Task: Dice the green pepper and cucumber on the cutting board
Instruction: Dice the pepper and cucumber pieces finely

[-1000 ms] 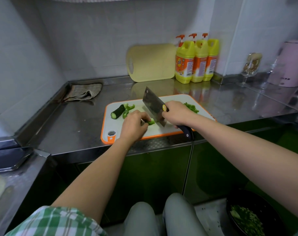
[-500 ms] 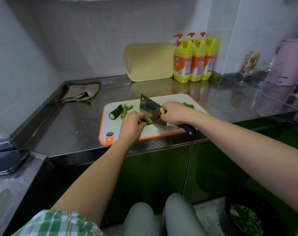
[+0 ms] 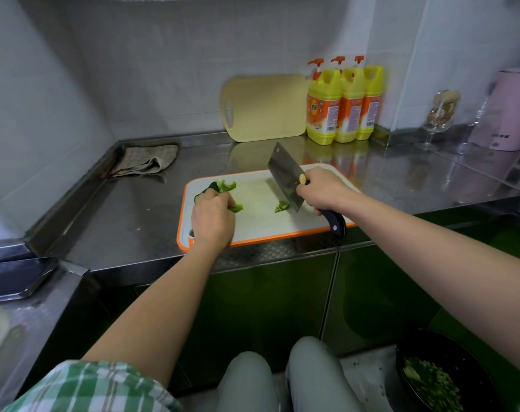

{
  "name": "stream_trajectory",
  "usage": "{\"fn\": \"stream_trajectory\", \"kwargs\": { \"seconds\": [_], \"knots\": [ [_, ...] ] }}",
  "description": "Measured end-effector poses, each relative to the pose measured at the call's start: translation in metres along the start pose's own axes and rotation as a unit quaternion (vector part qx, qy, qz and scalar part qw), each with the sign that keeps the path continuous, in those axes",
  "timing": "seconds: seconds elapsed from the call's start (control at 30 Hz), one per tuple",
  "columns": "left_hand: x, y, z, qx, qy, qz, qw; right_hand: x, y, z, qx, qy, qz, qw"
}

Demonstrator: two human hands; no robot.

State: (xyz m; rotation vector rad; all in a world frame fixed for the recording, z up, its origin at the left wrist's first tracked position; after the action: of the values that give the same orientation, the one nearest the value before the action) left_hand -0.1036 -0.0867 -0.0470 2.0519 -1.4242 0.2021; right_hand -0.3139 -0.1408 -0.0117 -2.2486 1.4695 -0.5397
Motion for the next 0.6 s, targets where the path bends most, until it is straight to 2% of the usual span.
{"fn": "stream_trajectory", "kwargs": {
  "seconds": [0.1,0.2,0.3,0.5,0.6],
  "knots": [
    [-0.002,0.006,-0.004,0.040,0.034,0.012,0.999,0.000,0.011,-0.008,-0.017,0.011,0.019,1.000],
    [-0.007,0.039,-0.002,0.030,0.038,0.086,0.995,-0.002,0.018,-0.007,-0.057,-0.010,0.035,0.998],
    [-0.011,0.073,0.017,0.043,-0.029,0.140,0.989,-0.005,0.019,-0.006,-0.091,-0.025,0.034,0.995],
    [-0.005,0.081,0.045,0.025,-0.119,0.114,0.986,-0.007,0.009,0.002,-0.092,-0.051,0.011,0.994],
    [0.000,0.086,0.050,-0.002,-0.162,0.154,0.975,-0.003,0.015,-0.003,-0.087,-0.030,0.018,0.996]
  ]
}}
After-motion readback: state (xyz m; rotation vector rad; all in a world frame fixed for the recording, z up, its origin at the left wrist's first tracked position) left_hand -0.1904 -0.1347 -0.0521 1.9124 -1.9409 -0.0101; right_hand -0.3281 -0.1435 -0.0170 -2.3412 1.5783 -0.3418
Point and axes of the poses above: each hand's wrist, its own x-axis towards the middle knuckle, its own z-axis out of the palm, y = z × x, the point moved 9 cm from there along x, towards the middle knuckle, and after that the axes turned 7 degrees about -z, right-handed, at the moved point
